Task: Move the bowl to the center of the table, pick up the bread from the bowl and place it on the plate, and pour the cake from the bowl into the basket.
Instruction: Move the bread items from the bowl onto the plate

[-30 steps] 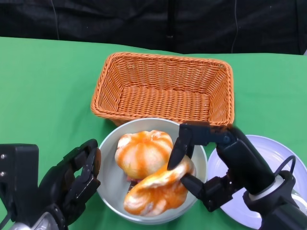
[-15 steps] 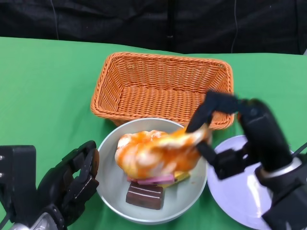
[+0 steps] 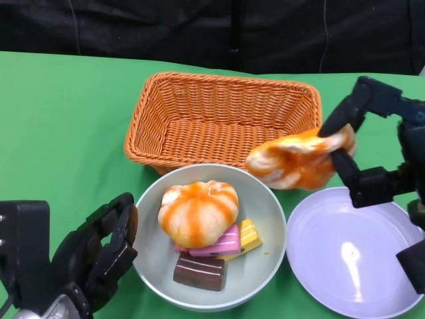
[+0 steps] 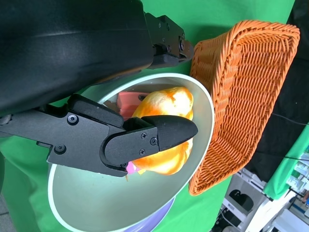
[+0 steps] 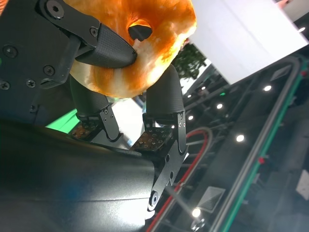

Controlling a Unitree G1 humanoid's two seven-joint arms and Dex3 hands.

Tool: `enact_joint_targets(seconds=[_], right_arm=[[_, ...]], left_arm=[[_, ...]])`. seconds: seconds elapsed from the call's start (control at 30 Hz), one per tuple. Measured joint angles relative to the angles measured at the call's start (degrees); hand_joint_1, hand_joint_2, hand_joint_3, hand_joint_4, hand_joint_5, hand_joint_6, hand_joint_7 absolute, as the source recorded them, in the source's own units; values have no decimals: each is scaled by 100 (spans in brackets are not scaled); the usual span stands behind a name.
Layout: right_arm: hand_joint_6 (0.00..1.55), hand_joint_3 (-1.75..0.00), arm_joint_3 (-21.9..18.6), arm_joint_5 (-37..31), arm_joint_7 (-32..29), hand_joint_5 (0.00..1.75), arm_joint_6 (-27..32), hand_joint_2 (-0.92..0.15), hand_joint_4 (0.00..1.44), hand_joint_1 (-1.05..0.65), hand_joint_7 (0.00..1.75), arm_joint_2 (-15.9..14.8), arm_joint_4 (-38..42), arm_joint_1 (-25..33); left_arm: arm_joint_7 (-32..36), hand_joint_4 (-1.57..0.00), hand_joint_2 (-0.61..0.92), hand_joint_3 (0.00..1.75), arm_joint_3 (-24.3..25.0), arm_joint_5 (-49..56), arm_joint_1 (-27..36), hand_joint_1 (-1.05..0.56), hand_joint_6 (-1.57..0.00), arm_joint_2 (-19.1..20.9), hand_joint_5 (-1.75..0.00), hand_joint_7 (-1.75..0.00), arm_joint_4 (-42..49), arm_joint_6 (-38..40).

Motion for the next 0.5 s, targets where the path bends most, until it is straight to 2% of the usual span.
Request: enact_joint_targets(seconds=[0.2,0.4,0.5], right_arm=[[89,-175,-246,-1,18,172,496,-12,104,6,155,-207,-157,122],[87,-174,-349,-468,17,174,1217,-9,100,10,154,-555,-305,130],[88,-170,-342,-623,14,170,1358,-9,100,11,150,-705,-178,132]], left_arm=[[1,-5,92,65,4,-3,28,-63,-15,-5,-24,0,-85,21],[1,-6,92,66,8,-51,37,-64,-15,4,-26,0,-86,21],[3,-6,92,65,8,-52,37,-64,-16,5,-28,-1,-101,42]])
